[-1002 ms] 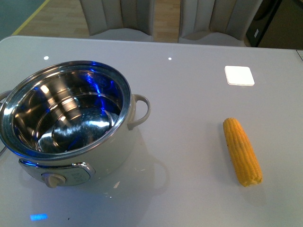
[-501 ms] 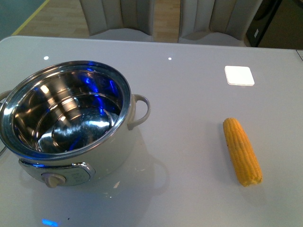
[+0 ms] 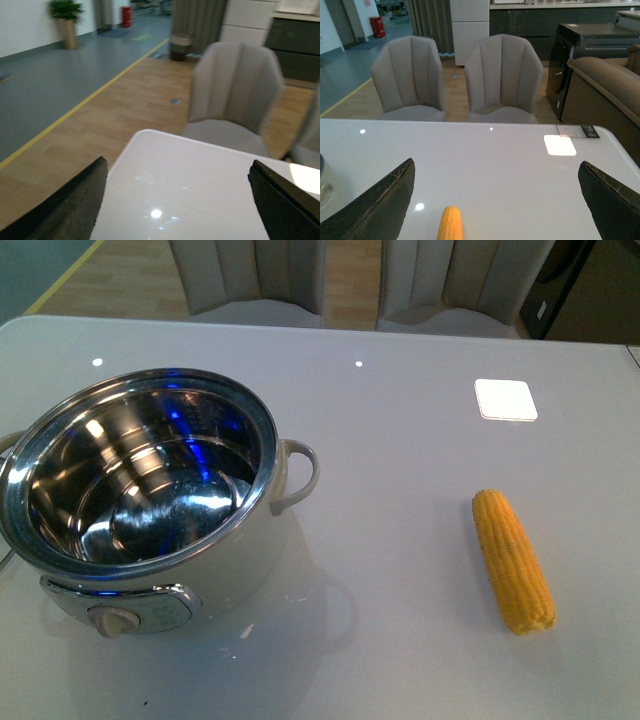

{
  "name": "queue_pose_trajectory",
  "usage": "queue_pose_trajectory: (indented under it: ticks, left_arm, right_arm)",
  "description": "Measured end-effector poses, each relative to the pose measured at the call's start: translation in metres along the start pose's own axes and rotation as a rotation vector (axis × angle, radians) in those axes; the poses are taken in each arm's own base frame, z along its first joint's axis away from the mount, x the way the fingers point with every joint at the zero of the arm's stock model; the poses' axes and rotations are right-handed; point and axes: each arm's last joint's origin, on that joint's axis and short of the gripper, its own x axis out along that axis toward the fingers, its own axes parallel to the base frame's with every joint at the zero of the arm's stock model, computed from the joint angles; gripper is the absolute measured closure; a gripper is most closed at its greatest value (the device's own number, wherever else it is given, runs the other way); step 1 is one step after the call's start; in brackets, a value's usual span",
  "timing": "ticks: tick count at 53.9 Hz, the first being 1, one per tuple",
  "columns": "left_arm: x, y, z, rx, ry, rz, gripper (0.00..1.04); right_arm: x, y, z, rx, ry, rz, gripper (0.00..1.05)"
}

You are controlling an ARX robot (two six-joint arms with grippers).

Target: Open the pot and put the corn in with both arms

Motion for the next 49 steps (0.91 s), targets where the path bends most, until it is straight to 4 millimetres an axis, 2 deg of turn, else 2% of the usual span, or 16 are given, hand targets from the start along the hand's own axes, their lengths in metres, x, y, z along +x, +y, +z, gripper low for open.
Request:
queue_pose_trajectory:
  ticks: [2,6,13,18,22,30,49]
  left_arm:
    - [-0.012,-0.015,-0.002,0.009,0.001,-0.068,0.31]
    - [-0.028,-0.035,-0.002,0.014,0.005,-0.096,0.43]
    - [-0.052,-0.060,0.002,0.016,0.015,-0.100,0.63]
    - [-0.070,-0.078,0.009,0.023,0.007,-0.112,0.81]
    - [-0.088,-0.091,0.010,0.025,0.000,-0.101,1.01]
    - [-0.112,-0.107,0.008,0.025,0.009,-0.104,1.01]
    - [-0.149,-0.124,0.009,0.028,0.003,-0.110,1.01]
  right_arm:
    - [0.000,0.000,0.000,0.000,0.000,0.002,0.09]
    - [0.000,0.000,0.000,0.000,0.000,0.003,0.09]
    - [0.000,0.000,0.000,0.000,0.000,0.002,0.09]
    - [0.000,0.000,0.000,0.000,0.000,0.002,0.09]
    - [0.000,0.000,0.000,0.000,0.000,0.002,0.09]
    - [0.000,0.000,0.000,0.000,0.000,0.002,0.09]
    - [0.000,0.000,0.000,0.000,0.000,0.002,0.09]
